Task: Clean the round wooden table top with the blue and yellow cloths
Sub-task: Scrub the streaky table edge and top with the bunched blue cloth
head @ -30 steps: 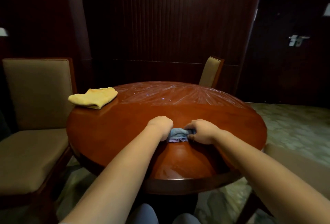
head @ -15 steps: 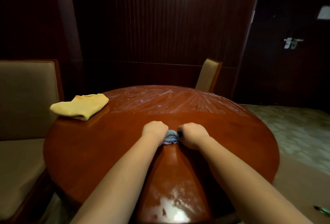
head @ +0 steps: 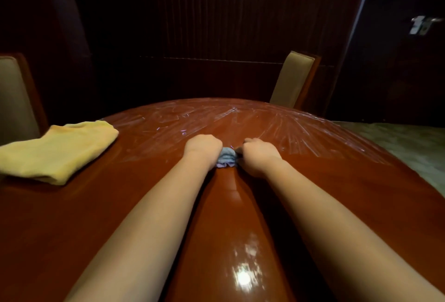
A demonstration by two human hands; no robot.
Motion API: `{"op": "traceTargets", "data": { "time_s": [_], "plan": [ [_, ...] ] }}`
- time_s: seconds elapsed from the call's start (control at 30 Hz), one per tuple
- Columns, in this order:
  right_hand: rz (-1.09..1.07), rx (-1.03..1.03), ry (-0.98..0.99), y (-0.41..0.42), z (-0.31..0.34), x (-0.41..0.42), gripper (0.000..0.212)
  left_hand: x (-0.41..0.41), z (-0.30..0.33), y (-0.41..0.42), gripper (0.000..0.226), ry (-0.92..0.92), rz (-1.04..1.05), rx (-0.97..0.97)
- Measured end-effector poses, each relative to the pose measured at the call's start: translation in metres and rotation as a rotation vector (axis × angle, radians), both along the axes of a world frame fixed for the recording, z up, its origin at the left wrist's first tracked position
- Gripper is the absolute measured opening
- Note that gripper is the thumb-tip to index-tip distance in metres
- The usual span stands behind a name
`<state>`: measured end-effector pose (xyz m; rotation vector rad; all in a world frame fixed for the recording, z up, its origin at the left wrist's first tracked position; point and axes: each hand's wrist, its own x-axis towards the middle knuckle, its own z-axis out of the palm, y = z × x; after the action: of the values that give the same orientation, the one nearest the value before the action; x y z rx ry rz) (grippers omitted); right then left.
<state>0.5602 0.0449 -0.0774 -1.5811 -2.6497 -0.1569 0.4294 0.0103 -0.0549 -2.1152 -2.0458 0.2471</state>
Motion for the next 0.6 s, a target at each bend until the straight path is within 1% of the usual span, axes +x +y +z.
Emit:
{"op": "traceTargets", "data": {
  "time_s": [0.13, 0.3, 0.43, 0.6],
  "plan": [
    [-0.03, 0.023, 0.0, 0.036, -0.003, -0.012, 0.028, -0.011, -0.003, 0.033, 0.028, 0.029, 0.007, 0.031],
    [-0.054, 0.018, -0.012, 0.061, -0.004, -0.022, 0.029, -0.018, -0.007, 0.05, 0.027, 0.061, 0.024, 0.05],
    [-0.059, -0.004, 0.012, 0.058, -0.005, -0.022, 0.034, -0.02, -0.007, 0.046, 0.026, 0.052, 0.025, 0.054],
    [-0.051, -0.057, -0.001, 0.028, 0.0, -0.017, 0.036, -0.016, -0.002, 0.021, 0.028, 0.015, 0.011, 0.027]
  ]
}}
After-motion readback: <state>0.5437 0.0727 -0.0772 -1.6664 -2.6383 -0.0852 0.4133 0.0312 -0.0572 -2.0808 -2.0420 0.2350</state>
